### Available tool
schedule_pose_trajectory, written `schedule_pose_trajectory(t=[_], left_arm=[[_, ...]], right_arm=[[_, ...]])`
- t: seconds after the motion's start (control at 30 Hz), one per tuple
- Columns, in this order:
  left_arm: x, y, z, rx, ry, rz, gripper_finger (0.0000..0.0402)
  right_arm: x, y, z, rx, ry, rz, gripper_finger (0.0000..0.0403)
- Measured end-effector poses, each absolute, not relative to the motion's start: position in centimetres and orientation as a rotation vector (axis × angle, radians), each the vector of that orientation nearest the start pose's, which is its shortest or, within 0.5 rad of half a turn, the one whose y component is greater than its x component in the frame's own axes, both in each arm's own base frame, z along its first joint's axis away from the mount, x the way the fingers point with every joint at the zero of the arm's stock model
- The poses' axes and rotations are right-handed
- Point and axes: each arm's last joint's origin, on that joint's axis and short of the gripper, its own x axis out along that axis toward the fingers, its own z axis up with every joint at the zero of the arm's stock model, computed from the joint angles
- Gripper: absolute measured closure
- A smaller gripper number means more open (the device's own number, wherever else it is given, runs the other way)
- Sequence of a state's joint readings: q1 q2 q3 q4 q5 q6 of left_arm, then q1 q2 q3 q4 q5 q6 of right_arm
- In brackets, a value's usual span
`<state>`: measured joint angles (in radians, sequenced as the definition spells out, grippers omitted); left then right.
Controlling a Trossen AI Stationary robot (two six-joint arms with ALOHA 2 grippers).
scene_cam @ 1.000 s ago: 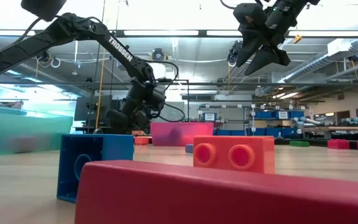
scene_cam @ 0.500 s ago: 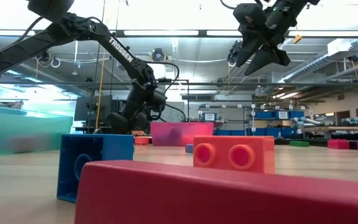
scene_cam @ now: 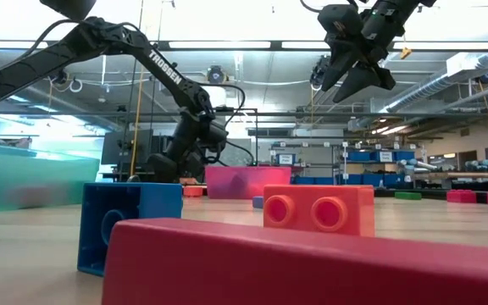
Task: Sort blocks by size
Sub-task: Put the yellow rectangle block into the transparent bin
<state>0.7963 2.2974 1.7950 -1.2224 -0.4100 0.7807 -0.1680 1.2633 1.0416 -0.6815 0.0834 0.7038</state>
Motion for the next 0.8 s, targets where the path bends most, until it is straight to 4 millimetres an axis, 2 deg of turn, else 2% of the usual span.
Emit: schedule_pose_trajectory(t=[0.23, 0.53, 0.67, 0.8], left_arm=[[29.7, 30.8, 14.8, 0.180, 1.942, 0.130, 0.0302], [30.8, 30.4, 18.6, 0.086, 1.861, 0.185, 0.0303], [31.2, 30.2, 20.8, -0.004, 1.788, 0.259, 0.0303], [30.8, 29.5, 24.8, -0.070, 1.692, 0.345, 0.0303]], right_arm=[[24.8, -4.5, 28.4, 0.682, 0.787, -0.540, 0.0222], [24.8, -4.4, 28.4, 0.662, 0.796, -0.521, 0.0222], [24.8, -4.4, 28.4, 0.656, 0.807, -0.491, 0.0222], [24.8, -4.4, 28.4, 0.635, 0.813, -0.478, 0.0222]])
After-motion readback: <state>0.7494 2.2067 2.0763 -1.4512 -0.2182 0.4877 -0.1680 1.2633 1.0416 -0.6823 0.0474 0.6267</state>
